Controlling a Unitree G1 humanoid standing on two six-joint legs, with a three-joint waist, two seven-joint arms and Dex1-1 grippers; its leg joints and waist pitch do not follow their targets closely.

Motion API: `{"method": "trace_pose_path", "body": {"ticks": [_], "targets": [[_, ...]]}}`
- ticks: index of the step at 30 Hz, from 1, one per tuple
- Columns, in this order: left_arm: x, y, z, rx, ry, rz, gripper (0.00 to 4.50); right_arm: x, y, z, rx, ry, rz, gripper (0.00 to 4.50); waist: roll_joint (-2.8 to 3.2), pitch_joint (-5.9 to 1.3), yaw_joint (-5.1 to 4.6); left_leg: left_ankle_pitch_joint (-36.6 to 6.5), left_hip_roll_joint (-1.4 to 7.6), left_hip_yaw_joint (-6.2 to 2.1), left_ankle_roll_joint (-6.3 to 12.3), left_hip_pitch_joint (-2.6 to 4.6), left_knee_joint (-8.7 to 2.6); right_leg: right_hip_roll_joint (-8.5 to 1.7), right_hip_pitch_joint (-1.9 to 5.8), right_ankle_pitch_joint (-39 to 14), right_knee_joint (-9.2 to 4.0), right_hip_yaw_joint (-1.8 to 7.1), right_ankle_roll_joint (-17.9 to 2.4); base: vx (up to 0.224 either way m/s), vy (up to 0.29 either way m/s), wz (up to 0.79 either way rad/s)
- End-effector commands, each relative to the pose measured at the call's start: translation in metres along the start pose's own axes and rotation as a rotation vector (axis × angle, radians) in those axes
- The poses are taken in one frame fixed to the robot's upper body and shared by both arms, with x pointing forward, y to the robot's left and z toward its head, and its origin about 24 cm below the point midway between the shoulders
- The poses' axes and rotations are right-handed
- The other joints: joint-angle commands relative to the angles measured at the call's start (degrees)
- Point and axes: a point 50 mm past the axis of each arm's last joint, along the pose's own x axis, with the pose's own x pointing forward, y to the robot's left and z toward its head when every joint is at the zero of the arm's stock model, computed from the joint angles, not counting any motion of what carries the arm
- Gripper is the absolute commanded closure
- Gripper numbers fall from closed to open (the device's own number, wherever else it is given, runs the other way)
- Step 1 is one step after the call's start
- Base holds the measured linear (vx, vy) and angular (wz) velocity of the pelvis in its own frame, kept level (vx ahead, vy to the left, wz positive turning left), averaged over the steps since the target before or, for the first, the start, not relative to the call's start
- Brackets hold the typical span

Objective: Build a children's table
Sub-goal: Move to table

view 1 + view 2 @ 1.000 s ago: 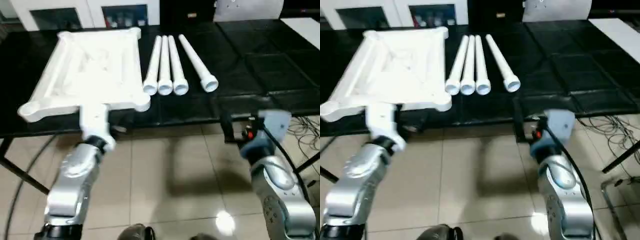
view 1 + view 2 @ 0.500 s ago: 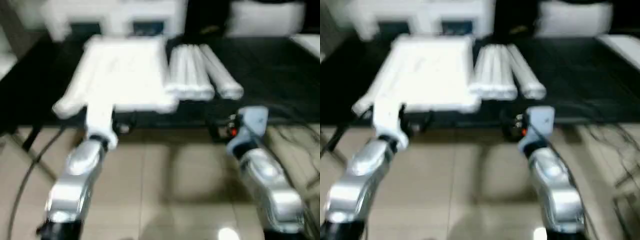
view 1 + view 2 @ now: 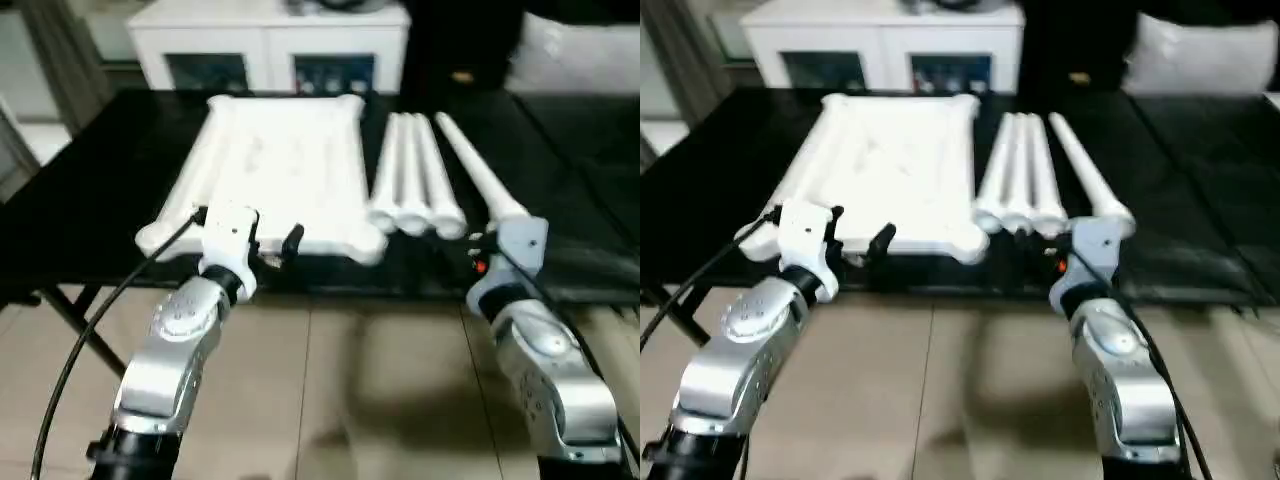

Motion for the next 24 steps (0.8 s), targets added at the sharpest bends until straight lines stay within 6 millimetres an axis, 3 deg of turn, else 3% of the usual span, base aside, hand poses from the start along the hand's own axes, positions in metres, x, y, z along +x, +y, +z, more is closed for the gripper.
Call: {"method": "trace_pose_path", "body": {"ticks": [1, 2, 3, 4, 5, 6, 7, 8, 9, 10, 11, 12, 13, 14, 15, 16, 17, 18, 19, 20, 21, 22, 23, 24], "targets": [[0.0014, -0.0039, -0.0032, -0.005, 0.005, -0.026, 0.02, -0.0026, 0.0026, 0.0003, -0.017, 0.031, 0.017, 0.00, 0.77, -3.49, -2.34, -18.0, 9.34, -6.88, 13.03, 7.23, -9.49, -2.67, -4.16, -5.8, 3.18, 1.25, -2.9, 0.133, 0.089, -0.01], [0.0014, -0.0039, -0.0032, -0.005, 0.005, -0.026, 0.02, -0.0026, 0.0026, 0.0003, -0.017, 0.031, 0.017, 0.00, 0.17, -3.64, -2.87, -14.5, 9.14, -7.06, 16.88, 7.73, -8.98, -3.01, -4.92, -3.6, 3.41, 1.50, -1.7, 0.133, 0.089, -0.01], [0.0016, -0.0051, -0.0035, -0.009, 0.004, -0.026, 0.02, -0.0029, 0.0037, 0.0013, -0.030, 0.025, 0.034, 0.00, -0.67, -3.47, -2.69, -7.7, 8.37, -6.35, 22.98, 7.74, -8.10, -4.15, -6.00, -1.1, 3.47, 2.19, 0.4, 0.118, 0.044, 0.10], [0.0019, -0.0060, -0.0045, -0.010, 0.008, -0.015, 0.02, -0.0031, 0.0045, 0.0048, -0.076, -0.009, 0.057, 0.00, -2.94, -3.34, -2.40, -5.0, 5.35, -4.01, 24.17, 5.75, -6.94, -5.81, -4.34, 2.8, -0.28, 3.78, 0.0, 0.111, -0.017, 0.05], [0.0017, -0.0060, -0.0052, -0.010, 0.011, -0.010, 0.02, -0.0031, 0.0050, 0.0050, -0.087, -0.010, 0.065, 0.00, -4.52, -3.37, -1.50, -5.0, 1.36, -0.52, 22.00, 1.98, -4.39, -7.22, -0.76, 6.4, -3.63, 5.92, -2.5, 0.111, -0.017, 0.05], [0.0015, -0.0058, -0.0059, -0.011, 0.014, -0.006, 0.02, -0.0031, 0.0053, 0.0050, -0.092, -0.008, 0.072, 0.00, -5.35, -4.76, 1.31, -3.1, -3.08, 1.96, 17.12, -4.87, 2.36, -11.73, 7.76, 12.4, -5.64, 11.10, -5.3, 0.121, -0.057, 0.09], [0.0010, -0.0059, -0.0072, -0.007, 0.022, -0.002, 0.02, -0.0030, 0.0053, 0.0046, -0.082, -0.002, 0.075, 0.00, -5.23, -3.79, 1.73, 0.7, -1.30, 1.18, 10.95, -6.14, 3.47, -12.55, 7.11, 11.8, -5.96, 9.53, -6.7, 0.110, -0.051, 0.01], [0.0007, -0.0058, -0.0077, -0.002, 0.024, -0.001, 0.02, -0.0028, 0.0053, 0.0045, -0.080, -0.001, 0.074, 0.00, -4.92, -3.67, 1.91, 2.5, -1.15, 1.15, 8.25, -6.39, 2.83, -11.08, 6.72, 9.6, -5.95, 7.85, -7.0, 0.110, -0.051, 0.01], [0.0003, -0.0057, -0.0081, 0.003, 0.025, 0.001, 0.02, -0.0020, 0.0045, 0.0048, -0.075, -0.002, 0.062, 0.00, -3.65, -3.36, 1.93, 3.8, 0.00, 1.16, 6.40, -4.68, -0.92, -8.44, 5.31, 1.5, -6.54, 5.49, -8.3, 0.076, -0.037, -0.09], [-0.0001, -0.0052, -0.0084, -0.002, 0.023, 0.005, 0.02, -0.0014, 0.0043, 0.0055, -0.070, -0.001, 0.055, 0.00, -3.05, -3.44, 1.63, 3.9, 0.67, 1.36, 6.80, -3.90, -2.57, -7.42, 5.21, -2.9, -6.84, 4.45, -8.7, 0.093, 0.000, -0.01], [-0.0003, -0.0048, -0.0083, -0.004, 0.021, 0.009, 0.02, -0.0012, 0.0042, 0.0062, -0.073, -0.003, 0.054, 0.00, -0.82, -2.83, 0.90, -0.8, 3.24, 0.28, 7.29, -1.65, -6.44, -5.08, 4.23, -10.8, -6.56, 2.18, -7.0, 0.093, 0.000, -0.01], [-0.0003, -0.0047, -0.0082, -0.005, 0.020, 0.010, 0.02, -0.0012, 0.0041, 0.0065, -0.075, -0.004, 0.054, 0.00, 0.21, -3.64, -1.04, -9.0, 6.81, -3.70, 11.27, 4.36, -8.16, -1.99, 0.03, -10.4, -1.64, 0.67, -5.5, 0.137, 0.041, 0.02], [-0.0005, -0.0041, -0.0079, -0.007, 0.019, 0.016, 0.02, -0.0008, 0.0040, 0.0072, -0.082, -0.007, 0.057, 0.00, 0.12, -4.34, -2.28, -10.2, 8.53, -6.74, 17.50, 7.74, -8.46, -2.41, -2.55, -7.8, 2.19, 0.78, -3.5, 0.145, 0.053, -0.01], [-0.0005, -0.0040, -0.0078, -0.007, 0.019, 0.017, 0.02, -0.0007, 0.0040, 0.0073, -0.083, -0.008, 0.057, 0.00, -0.19, -4.28, -2.41, -8.4, 8.63, -7.07, 20.82, 7.89, -8.12, -2.56, -3.69, -6.4, 3.34, 1.03, -1.2, 0.145, 0.053, -0.01], [-0.0007, -0.0033, -0.0069, -0.008, 0.014, 0.021, 0.02, 0.0001, 0.0036, 0.0082, -0.091, -0.012, 0.056, 0.00, -0.94, -4.37, -2.51, -5.7, 8.99, -7.27, 24.18, 7.98, -7.94, -3.13, -4.60, -5.2, 4.17, 1.43, 1.0, 0.105, 0.040, 0.02], [-0.0011, -0.0023, -0.0062, -0.013, 0.013, 0.030, 0.02, 0.0006, 0.0033, 0.0088, -0.094, -0.016, 0.057, 0.00, -1.99, -3.66, -1.94, -4.4, 8.78, -5.80, 26.62, 7.01, -8.06, -4.17, -5.45, -2.8, 4.37, 2.41, 3.8, 0.065, -0.002, 0.09], [-0.0014, -0.0018, -0.0058, -0.015, 0.012, 0.033, 0.02, 0.0008, 0.0029, 0.0090, -0.094, -0.017, 0.056, 0.00, -3.38, -3.62, -2.09, -5.8, 6.11, -3.78, 25.29, 5.53, -7.56, -5.34, -4.46, 0.8, 1.13, 3.80, 3.4, 0.065, -0.002, 0.09], [-0.0017, -0.0014, -0.0056, -0.016, 0.012, 0.035, 0.02, 0.0009, 0.0027, 0.0091, -0.093, -0.017, 0.055, 0.00, -5.69, -2.83, 0.06, -11.3, -0.85, 2.39, 17.77, 0.22, -3.45, -8.51, 0.55, -1.4, -6.36, 7.93, -0.4, 0.064, -0.056, 0.15], [-0.0018, -0.0013, -0.0054, -0.016, 0.012, 0.035, 0.02, 0.0008, 0.0026, 0.0091, -0.092, -0.017, 0.055, 0.00, -6.55, -3.54, 1.11, -8.5, -2.64, 2.74, 15.53, -2.76, 0.76, -11.16, 4.85, -4.6, -7.49, 10.57, -1.4, 0.084, -0.075, 0.03], [-0.0022, -0.0012, -0.0053, -0.015, 0.011, 0.035, 0.02, 0.0008, 0.0028, 0.0088, -0.090, -0.014, 0.058, 0.00, -5.83, -3.43, 2.37, -2.7, -0.60, 1.32, 10.82, -4.73, 3.07, -13.65, 6.22, -12.6, -8.07, 11.03, -4.1, 0.084, -0.075, 0.03], [-0.0024, -0.0014, -0.0054, -0.014, 0.012, 0.034, 0.02, 0.0009, 0.0027, 0.0086, -0.091, -0.013, 0.059, 0.00, -5.57, -3.15, 2.58, 1.2, -0.24, 1.12, 7.94, -5.69, 2.04, -11.57, 6.42, -14.8, -7.79, 8.81, -6.8, 0.074, -0.053, -0.16], [-0.0025, -0.0016, -0.0054, -0.013, 0.012, 0.033, 0.02, 0.0011, 0.0027, 0.0085, -0.089, -0.010, 0.060, 0.00, -4.72, -3.35, 2.64, 2.5, 0.29, 1.23, 7.27, -4.74, 0.36, -10.12, 5.88, -15.1, -7.79, 7.81, -8.4, 0.070, -0.016, -0.06], [-0.0027, -0.0018, -0.0056, -0.013, 0.013, 0.033, 0.02, 0.0014, 0.0038, 0.0075, -0.087, 0.002, 0.072, 0.00, -2.13, -3.42, 2.15, 2.7, 1.97, 2.20, 6.54, -0.92, -5.02, -6.30, 4.67, -17.0, -8.14, 3.55, -9.5, 0.070, -0.016, -0.06], [-0.0027, -0.0018, -0.0056, -0.013, 0.013, 0.033, 0.02, 0.0014, 0.0038, 0.0075, -0.087, 0.002, 0.072, 0.00, -2.54, -2.21, 1.09, -3.4, 3.02, 1.37, 7.19, -0.48, -6.80, -4.25, 3.32, -17.4, -7.13, 2.61, -8.3, 0.100, 0.039, 0.07]]}}
